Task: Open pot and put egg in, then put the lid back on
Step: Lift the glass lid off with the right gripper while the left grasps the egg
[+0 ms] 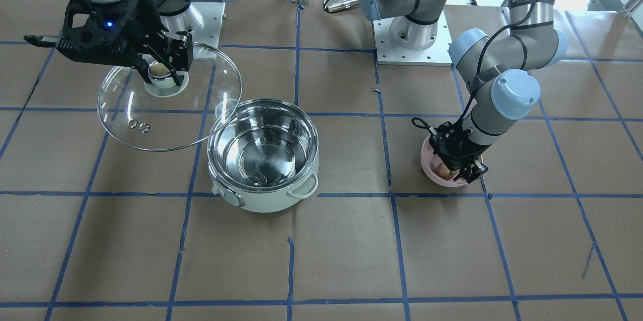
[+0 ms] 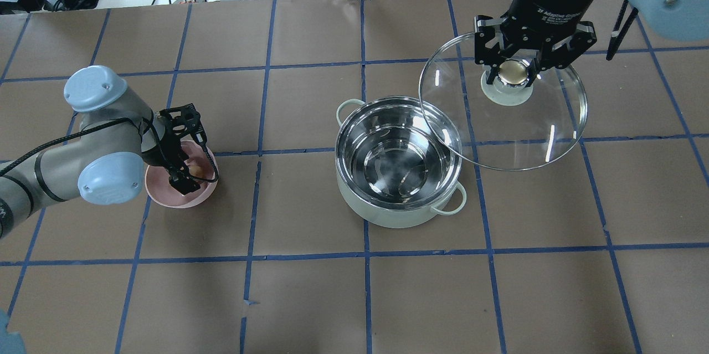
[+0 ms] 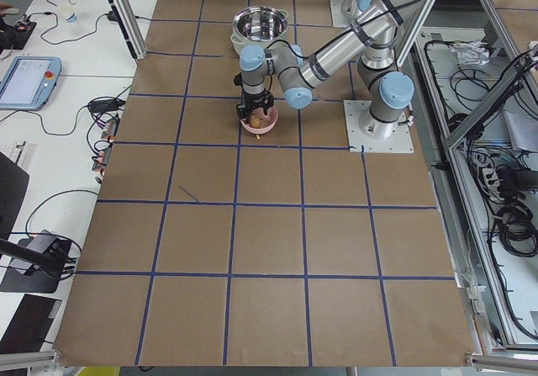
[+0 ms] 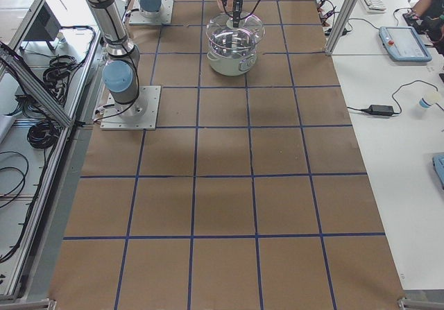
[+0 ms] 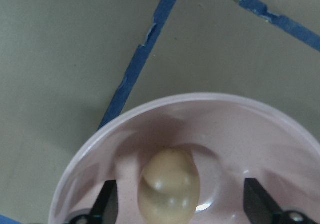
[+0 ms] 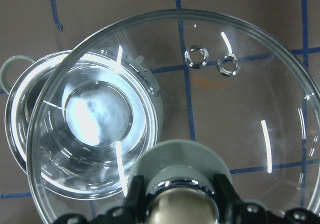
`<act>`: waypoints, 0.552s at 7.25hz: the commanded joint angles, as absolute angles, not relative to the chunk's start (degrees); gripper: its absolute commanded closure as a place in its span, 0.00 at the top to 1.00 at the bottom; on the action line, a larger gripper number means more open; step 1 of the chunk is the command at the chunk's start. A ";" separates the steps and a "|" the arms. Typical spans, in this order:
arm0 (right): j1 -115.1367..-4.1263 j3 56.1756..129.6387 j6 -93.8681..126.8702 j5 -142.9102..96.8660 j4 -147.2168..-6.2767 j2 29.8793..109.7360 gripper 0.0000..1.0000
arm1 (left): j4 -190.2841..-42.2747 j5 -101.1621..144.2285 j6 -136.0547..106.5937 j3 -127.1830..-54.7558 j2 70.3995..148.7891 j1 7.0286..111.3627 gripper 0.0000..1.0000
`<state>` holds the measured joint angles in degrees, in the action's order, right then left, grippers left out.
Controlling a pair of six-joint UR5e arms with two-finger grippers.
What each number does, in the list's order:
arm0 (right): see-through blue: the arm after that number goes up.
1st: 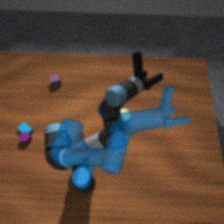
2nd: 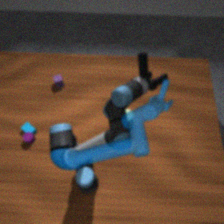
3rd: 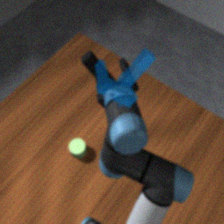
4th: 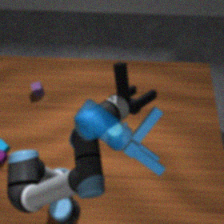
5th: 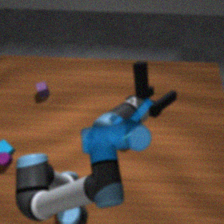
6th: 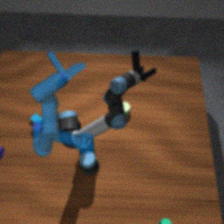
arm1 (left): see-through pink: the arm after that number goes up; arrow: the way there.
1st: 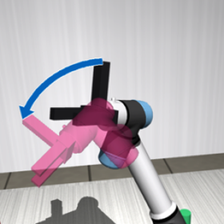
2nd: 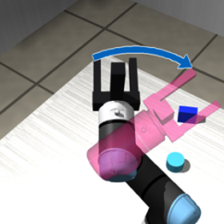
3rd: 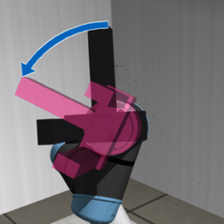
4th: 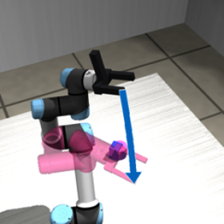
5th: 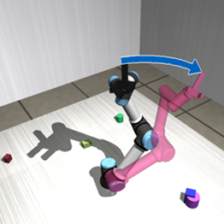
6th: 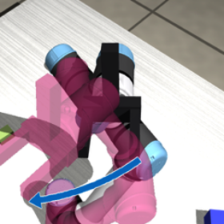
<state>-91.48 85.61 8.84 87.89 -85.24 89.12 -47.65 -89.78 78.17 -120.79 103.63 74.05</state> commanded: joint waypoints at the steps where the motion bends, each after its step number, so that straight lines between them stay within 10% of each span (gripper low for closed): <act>1: -85.55 85.43 9.22 88.50 -87.95 89.29 0.33 | -47.90 -90.09 78.49 -120.76 103.89 74.00 0.37; 4: -84.55 84.64 5.90 82.73 -86.30 84.64 0.30 | -48.25 -89.65 78.49 -120.94 103.89 74.00 0.15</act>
